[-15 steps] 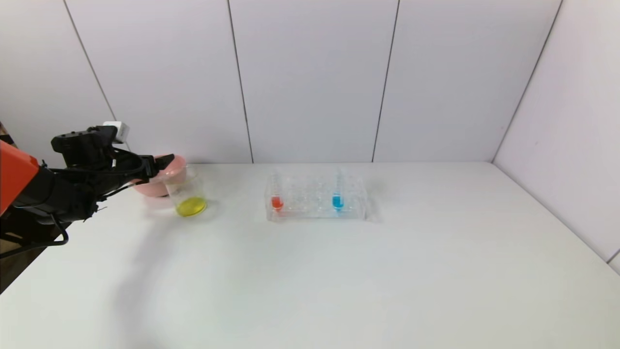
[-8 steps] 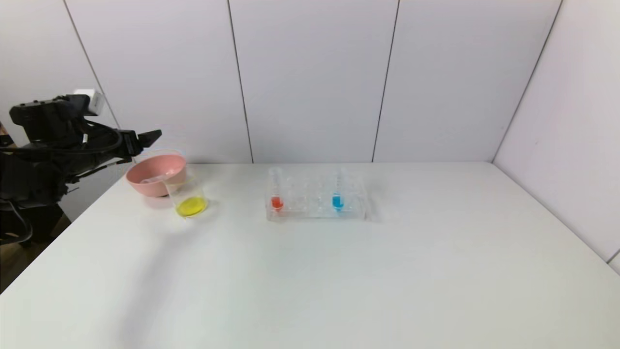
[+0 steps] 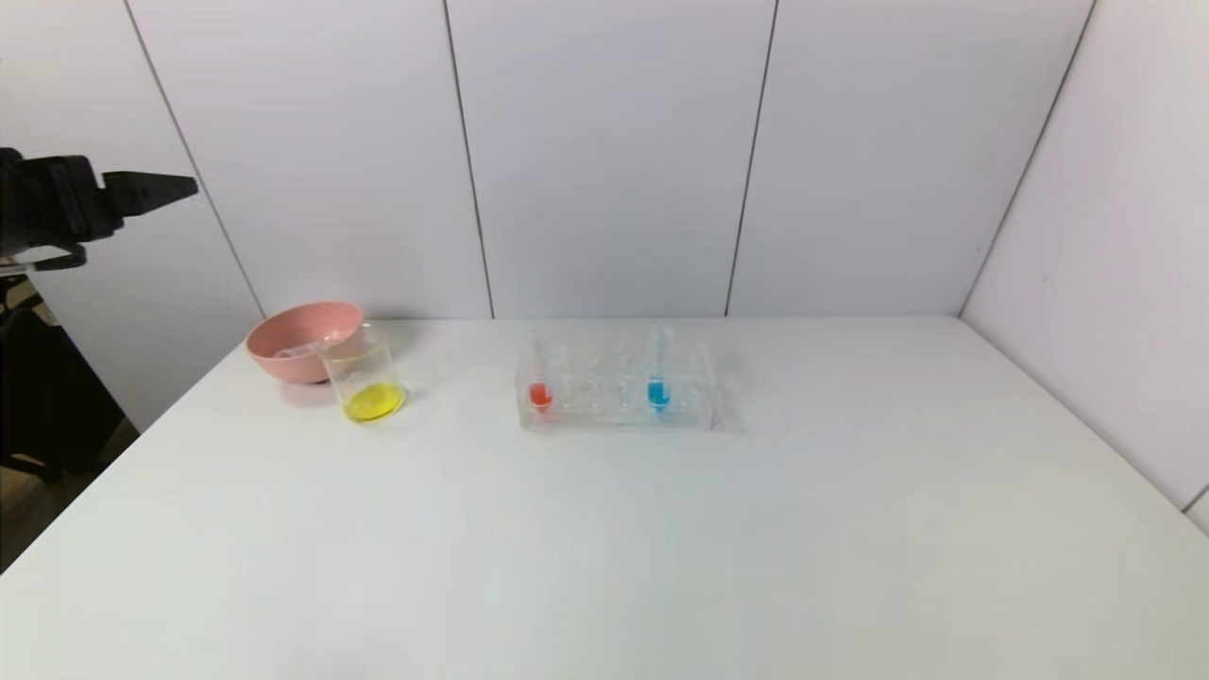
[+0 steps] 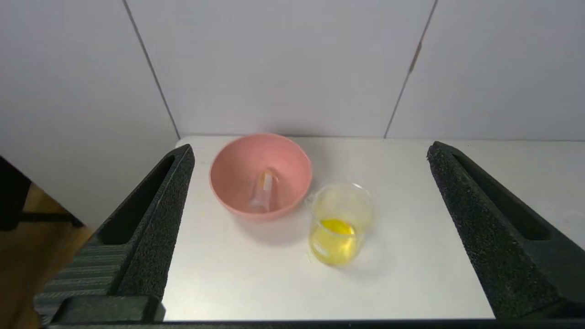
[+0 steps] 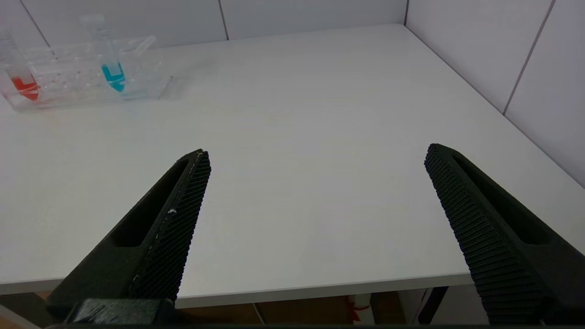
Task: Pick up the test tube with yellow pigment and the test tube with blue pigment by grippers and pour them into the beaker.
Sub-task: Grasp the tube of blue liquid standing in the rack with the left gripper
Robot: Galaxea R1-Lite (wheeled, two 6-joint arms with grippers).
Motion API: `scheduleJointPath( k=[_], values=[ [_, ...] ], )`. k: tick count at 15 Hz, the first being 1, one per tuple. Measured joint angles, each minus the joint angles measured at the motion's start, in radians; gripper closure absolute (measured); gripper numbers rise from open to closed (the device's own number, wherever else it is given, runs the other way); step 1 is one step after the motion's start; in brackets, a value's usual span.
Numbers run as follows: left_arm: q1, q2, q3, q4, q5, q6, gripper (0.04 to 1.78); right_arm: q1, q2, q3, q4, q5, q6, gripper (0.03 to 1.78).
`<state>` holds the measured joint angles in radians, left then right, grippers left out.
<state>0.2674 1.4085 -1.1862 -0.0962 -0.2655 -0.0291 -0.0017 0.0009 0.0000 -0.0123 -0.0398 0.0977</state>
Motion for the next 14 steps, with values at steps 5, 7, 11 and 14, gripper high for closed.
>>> scheduleJointPath(
  k=[5,7,11,14],
  values=[
    [-0.059,-0.161,0.12,0.042,-0.004,-0.112,0.04,0.0,0.0,0.0,0.0,0.0,0.0,0.1],
    [-0.102,-0.18,0.139,0.04,-0.003,-0.119,0.04,0.0,0.0,0.0,0.0,0.0,0.0,0.1],
    [-0.286,-0.189,0.186,0.011,0.003,-0.128,0.04,0.0,0.0,0.0,0.0,0.0,0.0,0.1],
    [-0.486,-0.169,0.228,-0.064,0.055,-0.17,0.04,0.0,0.0,0.0,0.0,0.0,0.0,0.1]
  ],
)
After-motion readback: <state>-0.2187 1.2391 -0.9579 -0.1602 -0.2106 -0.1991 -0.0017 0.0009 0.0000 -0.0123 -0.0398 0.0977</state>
